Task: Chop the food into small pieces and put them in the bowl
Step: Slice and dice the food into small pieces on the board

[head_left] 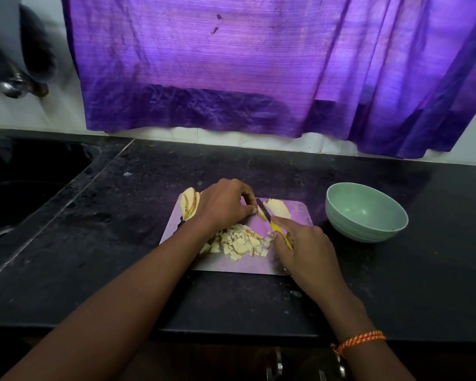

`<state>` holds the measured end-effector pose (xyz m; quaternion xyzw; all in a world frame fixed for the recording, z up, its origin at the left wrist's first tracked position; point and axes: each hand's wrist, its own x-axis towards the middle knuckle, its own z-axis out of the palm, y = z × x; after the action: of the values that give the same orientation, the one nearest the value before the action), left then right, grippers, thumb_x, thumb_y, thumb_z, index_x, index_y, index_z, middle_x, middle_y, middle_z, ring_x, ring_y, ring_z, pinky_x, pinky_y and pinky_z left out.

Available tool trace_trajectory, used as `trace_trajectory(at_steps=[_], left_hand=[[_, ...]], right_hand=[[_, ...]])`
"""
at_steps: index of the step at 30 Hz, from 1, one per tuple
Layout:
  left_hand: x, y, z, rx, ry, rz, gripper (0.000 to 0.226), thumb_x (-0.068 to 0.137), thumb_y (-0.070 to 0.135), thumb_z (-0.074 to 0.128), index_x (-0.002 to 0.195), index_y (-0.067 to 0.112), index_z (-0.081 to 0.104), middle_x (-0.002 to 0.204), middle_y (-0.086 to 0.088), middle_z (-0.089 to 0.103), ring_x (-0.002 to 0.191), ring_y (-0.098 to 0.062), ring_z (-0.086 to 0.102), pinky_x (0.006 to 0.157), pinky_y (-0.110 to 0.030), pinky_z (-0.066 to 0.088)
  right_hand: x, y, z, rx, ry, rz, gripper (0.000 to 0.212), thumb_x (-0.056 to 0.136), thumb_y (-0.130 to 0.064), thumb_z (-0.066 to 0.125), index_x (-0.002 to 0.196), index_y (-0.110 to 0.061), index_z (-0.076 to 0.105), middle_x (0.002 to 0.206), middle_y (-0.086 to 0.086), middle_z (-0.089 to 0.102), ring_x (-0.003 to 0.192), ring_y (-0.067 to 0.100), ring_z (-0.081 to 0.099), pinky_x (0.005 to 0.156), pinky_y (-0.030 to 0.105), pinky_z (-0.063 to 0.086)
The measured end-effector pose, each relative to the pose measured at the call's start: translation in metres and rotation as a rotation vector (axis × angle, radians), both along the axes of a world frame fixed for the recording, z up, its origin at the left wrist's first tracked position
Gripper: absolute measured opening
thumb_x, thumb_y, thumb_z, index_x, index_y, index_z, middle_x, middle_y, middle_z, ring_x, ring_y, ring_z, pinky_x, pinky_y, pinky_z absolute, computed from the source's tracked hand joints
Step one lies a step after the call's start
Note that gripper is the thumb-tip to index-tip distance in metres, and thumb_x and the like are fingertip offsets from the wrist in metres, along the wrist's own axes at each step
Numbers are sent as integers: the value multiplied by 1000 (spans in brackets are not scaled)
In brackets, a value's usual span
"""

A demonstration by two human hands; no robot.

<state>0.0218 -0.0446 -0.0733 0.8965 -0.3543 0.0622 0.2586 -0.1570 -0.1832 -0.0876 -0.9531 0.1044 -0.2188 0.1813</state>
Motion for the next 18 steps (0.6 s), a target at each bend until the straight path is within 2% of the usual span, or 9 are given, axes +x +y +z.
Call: trace_trajectory(at_steps=[3,10,13,18], left_hand=[[-2,-1,0,-2,-15,-1,6,91,40,83,90,35,81,78,23,64,79,-7,65,62,-27,53],[-8,-1,4,15,-25,-36,2,90,41,82,90,40,81,80,25,66,79,-7,65,56,-24,46],[-12,-2,9,48,-81,-41,4,91,42,79,92,40,81,75,24,63,71,-3,59,52,-22,33],[-18,-1,13,66,-92,-44,7,94,41,75,94,37,80,81,20,66,67,0,54,50,-20,29]], right_hand=[[-1,0,1,-27,15,12,43,101,-43,51,144,-44,55,99,4,71,83,21,61,66,33,39],[6,-2,8,-50,98,45,42,104,-42,48,146,-39,53,111,0,71,94,16,62,79,37,55],[3,-2,5,-54,83,41,43,103,-44,46,146,-41,52,108,0,71,94,17,61,78,38,54],[-17,-2,1,-57,56,33,43,100,-45,50,142,-41,56,105,2,72,90,22,63,76,39,53]])
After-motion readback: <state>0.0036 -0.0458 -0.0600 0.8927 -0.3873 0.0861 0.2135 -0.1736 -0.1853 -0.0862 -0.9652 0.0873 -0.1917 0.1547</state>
